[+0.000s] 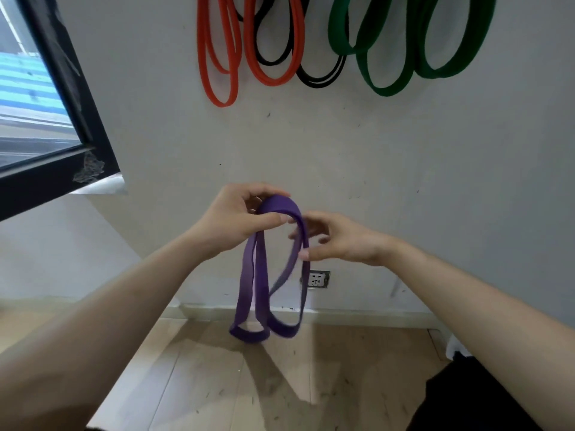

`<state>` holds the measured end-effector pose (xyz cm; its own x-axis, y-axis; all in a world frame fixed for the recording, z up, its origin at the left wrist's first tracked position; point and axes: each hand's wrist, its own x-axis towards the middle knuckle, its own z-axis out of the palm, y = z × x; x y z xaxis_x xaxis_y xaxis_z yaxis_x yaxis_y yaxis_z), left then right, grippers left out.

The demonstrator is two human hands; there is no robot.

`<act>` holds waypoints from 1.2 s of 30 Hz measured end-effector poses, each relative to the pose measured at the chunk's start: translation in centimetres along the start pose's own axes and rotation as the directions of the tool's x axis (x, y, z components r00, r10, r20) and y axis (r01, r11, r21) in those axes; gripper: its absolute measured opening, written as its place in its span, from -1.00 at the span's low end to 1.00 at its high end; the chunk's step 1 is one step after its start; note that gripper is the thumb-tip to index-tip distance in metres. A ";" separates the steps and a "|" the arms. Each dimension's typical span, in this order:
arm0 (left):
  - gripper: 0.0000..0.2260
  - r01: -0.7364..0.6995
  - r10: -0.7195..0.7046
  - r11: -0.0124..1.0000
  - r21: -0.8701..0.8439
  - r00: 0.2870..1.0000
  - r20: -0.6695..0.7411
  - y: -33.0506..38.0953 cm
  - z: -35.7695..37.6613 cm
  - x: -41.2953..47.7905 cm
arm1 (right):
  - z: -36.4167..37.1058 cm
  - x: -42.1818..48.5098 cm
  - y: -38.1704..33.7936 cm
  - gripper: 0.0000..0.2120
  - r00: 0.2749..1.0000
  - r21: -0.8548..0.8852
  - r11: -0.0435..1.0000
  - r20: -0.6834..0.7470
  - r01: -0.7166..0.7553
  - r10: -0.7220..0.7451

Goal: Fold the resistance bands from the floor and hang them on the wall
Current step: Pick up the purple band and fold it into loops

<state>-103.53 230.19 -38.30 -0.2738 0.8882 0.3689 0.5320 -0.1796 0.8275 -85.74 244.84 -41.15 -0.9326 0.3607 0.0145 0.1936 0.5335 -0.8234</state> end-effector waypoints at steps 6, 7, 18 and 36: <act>-0.67 0.000 0.000 1.000 -0.006 0.999 -0.046 -0.6 -1.2 -0.5 | 2.4 1.7 -2.7 -0.64 0.967 0.140 0.967 -0.174 0.211 -0.186; -0.66 0.008 -0.008 1.000 -0.004 0.999 -0.050 -0.8 -1.5 -0.6 | 2.5 1.7 -3.1 -0.68 0.963 0.138 0.965 -0.180 0.225 -0.199; -0.72 0.110 -0.115 0.993 0.050 0.988 0.101 -3.3 0.0 -2.9 | 1.1 1.3 -6.2 -0.84 0.877 0.152 0.916 -0.381 0.371 -0.292; -0.71 0.344 -0.326 0.922 -0.177 0.938 0.121 -6.7 1.2 -2.3 | -5.7 -1.2 -1.2 -0.66 0.859 0.186 0.959 -0.504 0.215 -0.095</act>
<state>-105.48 229.84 -45.21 -0.3336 0.9424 0.0248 0.2550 0.0649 0.9648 -83.13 248.09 -36.95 -0.6656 0.6444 0.3764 -0.0721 0.4465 -0.8919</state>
